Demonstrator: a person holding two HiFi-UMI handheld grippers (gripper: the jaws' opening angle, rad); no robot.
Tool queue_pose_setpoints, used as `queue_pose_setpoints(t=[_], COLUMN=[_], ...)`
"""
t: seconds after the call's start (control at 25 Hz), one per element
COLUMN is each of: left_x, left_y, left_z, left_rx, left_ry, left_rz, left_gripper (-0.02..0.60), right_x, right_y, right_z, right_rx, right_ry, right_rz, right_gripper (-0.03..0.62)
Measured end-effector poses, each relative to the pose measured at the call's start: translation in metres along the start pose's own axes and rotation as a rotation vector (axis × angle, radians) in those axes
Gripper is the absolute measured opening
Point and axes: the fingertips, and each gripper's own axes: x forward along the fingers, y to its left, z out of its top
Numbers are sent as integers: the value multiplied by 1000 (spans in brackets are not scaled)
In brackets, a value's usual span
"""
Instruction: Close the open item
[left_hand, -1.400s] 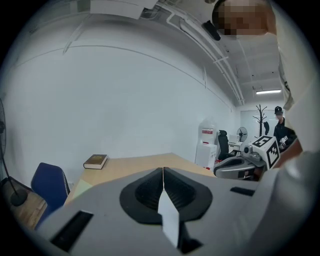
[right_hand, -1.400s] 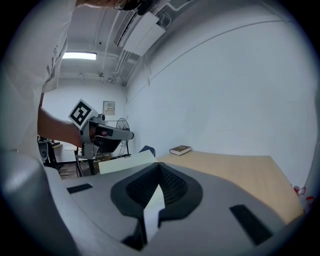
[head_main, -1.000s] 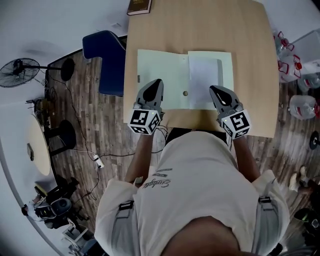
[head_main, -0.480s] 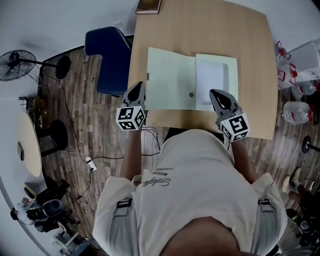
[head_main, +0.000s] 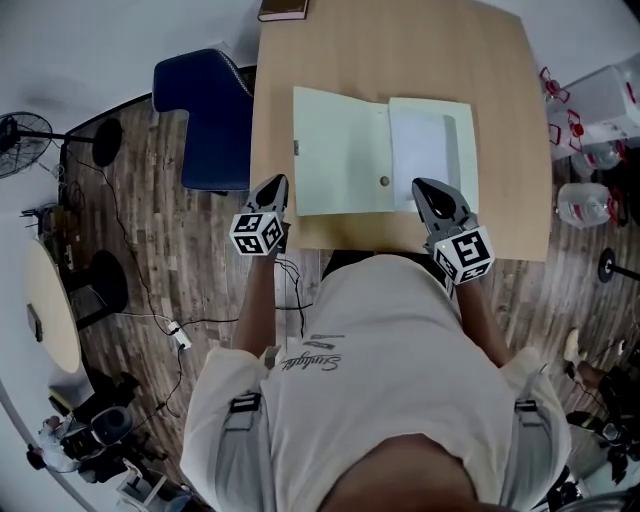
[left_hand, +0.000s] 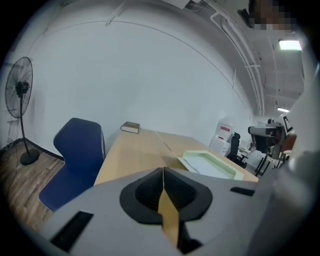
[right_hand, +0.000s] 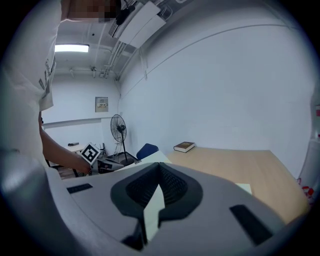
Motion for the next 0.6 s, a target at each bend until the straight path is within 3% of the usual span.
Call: queue_pose_setpoints(t=[0.2, 0.4, 0.6], left_x=[16, 27, 46], left_y=[-9, -24, -55], left_z=[-15, -4, 20], left_rx=[0, -42, 19], left_ry=[17, -25, -49], left_rz=[-108, -213, -294], left_gripper=[15, 15, 15], right_x=[-3, -8, -20], right_y=[0, -3, -21], right_z=[-5, -8, -9], right_rx=[13, 45, 65], right_ry=[11, 16, 1], right_rz=[-40, -89, -139], right_gripper=[-5, -5, -5])
